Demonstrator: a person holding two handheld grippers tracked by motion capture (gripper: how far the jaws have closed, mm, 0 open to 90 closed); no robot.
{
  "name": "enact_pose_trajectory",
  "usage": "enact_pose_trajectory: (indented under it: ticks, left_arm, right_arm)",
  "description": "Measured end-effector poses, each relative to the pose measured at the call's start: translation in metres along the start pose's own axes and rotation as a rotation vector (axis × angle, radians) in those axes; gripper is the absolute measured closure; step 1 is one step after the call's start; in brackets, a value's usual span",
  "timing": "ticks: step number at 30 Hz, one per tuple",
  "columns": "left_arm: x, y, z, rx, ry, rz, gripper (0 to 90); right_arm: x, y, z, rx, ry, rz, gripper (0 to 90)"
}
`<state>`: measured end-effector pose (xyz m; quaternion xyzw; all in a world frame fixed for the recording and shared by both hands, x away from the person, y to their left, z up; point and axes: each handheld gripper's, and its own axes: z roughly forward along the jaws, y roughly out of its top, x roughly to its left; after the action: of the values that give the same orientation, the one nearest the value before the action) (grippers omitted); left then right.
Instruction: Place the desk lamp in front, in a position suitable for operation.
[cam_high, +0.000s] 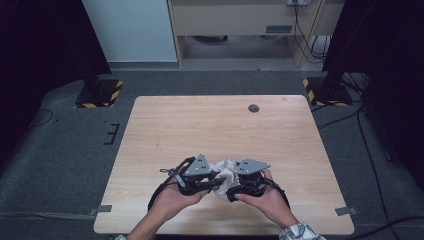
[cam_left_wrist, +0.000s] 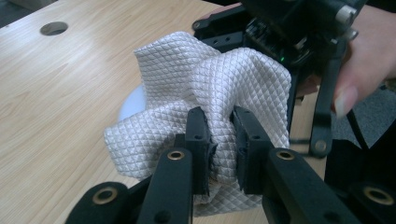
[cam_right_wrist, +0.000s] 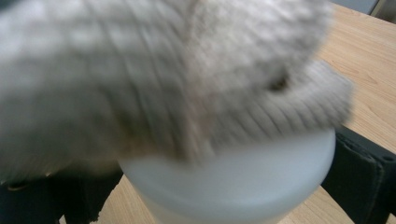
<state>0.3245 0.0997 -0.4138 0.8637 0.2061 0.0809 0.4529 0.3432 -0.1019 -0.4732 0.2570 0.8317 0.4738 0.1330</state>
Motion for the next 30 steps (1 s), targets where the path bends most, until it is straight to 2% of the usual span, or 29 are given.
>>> enact_pose_trajectory:
  ticks: [7, 13, 20, 23, 30]
  left_arm:
    - [0.002, 0.014, 0.021, -0.004, -0.017, 0.001, 76.8]
    - [0.012, 0.019, 0.028, -0.023, 0.017, -0.025, 76.7]
    - [0.025, 0.010, 0.017, -0.037, 0.064, -0.063, 76.7]
    - [0.025, 0.003, 0.009, -0.048, 0.077, -0.064, 76.6]
    - [0.023, -0.019, -0.012, -0.080, 0.093, -0.096, 76.7]
  right_arm:
    - [0.000, -0.001, -0.001, 0.000, 0.004, 0.000, 8.9]
    - [0.000, -0.001, -0.002, -0.001, 0.005, 0.001, 8.9]
    - [0.000, -0.001, -0.002, -0.002, 0.004, 0.003, 8.9]
    - [0.000, -0.001, -0.002, -0.003, 0.003, 0.003, 8.8]
    - [0.001, -0.001, -0.002, 0.003, 0.002, 0.009, 8.8]
